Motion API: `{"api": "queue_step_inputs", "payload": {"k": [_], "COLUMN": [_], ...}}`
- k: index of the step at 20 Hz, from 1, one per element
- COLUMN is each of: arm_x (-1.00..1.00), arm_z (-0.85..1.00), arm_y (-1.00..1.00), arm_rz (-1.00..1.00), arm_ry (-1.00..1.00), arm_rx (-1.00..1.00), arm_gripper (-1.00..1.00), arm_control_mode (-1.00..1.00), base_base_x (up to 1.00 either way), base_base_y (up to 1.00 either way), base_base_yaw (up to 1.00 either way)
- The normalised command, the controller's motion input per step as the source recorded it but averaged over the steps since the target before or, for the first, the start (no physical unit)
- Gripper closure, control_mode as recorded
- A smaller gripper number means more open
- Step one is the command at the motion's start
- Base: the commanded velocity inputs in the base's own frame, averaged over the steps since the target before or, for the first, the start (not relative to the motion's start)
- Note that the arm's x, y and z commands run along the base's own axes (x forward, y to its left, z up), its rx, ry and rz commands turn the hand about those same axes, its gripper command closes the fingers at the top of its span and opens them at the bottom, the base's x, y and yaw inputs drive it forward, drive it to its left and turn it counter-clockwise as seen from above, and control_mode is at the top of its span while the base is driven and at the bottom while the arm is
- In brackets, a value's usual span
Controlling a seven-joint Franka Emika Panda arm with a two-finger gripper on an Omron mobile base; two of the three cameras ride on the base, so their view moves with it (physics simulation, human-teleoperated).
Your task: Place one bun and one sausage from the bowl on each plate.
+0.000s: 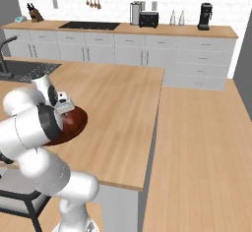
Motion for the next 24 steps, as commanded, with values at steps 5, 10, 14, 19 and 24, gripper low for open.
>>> {"api": "queue_step_inputs", "payload": {"k": [5, 10, 14, 19, 24], "arm_x": [0.41, 0.36, 0.22, 0.18, 0.02], "arm_z": [-0.44, -0.38, -0.36, -0.28, -0.36], "arm_y": [0.0, 0.0, 0.0, 0.0, -0.17], "arm_rz": [0.0, -0.02, -0.03, 0.0, 0.0], "arm_ry": [0.0, -0.01, 0.0, 0.0, 0.0], "arm_rx": [-0.05, -0.03, -0.09, -0.09, -0.07], "arm_gripper": [-1.0, -1.0, -1.0, 1.0, 1.0], "arm_control_mode": [-1.0, -1.0, -1.0, -1.0, -1.0], "base_base_x": [0.0, 0.0, 0.0, 0.0, 0.0], "base_base_y": [0.0, 0.0, 0.0, 0.0, 0.0], "base_base_yaw": [0.0, 0.0, 0.0, 0.0, 0.0]}}
